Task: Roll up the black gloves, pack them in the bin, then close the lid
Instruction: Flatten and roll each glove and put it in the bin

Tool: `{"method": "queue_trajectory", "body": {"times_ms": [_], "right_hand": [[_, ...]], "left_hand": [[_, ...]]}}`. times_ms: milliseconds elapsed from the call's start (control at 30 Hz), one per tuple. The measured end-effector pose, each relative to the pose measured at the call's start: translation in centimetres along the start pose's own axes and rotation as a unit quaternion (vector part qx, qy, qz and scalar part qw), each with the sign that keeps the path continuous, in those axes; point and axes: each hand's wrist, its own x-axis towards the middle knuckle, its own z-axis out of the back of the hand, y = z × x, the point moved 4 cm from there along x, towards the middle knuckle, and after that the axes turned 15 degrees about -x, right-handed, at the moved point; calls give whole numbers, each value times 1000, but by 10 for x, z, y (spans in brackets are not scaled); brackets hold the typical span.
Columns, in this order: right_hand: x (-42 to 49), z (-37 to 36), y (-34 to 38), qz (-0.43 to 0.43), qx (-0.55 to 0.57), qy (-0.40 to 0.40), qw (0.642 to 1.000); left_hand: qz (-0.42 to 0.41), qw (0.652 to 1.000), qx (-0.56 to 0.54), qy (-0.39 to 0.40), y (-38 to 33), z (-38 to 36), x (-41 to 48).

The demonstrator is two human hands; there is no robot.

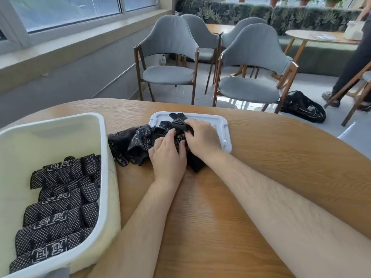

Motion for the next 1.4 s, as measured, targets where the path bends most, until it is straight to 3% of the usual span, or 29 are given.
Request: {"method": "queue_trajectory", "body": {"times_ms": [233, 467, 600, 800, 1067, 1233, 1333, 1400], "right_hand": [[-24, 46, -17, 11, 37, -87, 995], [-70, 80, -43, -20, 99, -131, 986], [-97, 97, -45, -11, 117, -163, 980], [-123, 96, -59, -4, 111, -101, 989], [-148, 120, -94, -134, 38, -155, 978], [-164, 109, -119, -200, -53, -88, 974], [-176, 101, -130, -254, -130, -2, 958], [-180, 105, -126, -231, -167, -21, 958]], "left_hand": [[-36, 999, 8, 7, -5, 3, -8], [-93, 993, -55, -54, -38, 19, -33], [-116, 988, -101, 28, -70, 12, -42], [-165, 969, -106, 149, -84, 2, -46], [-104, 968, -146, 177, -76, 7, -59], [-192, 950, -105, 221, -86, 2, -70], [-180, 936, -134, 272, -89, -3, -82], [-169, 914, -169, 327, -88, -9, -90]]}}
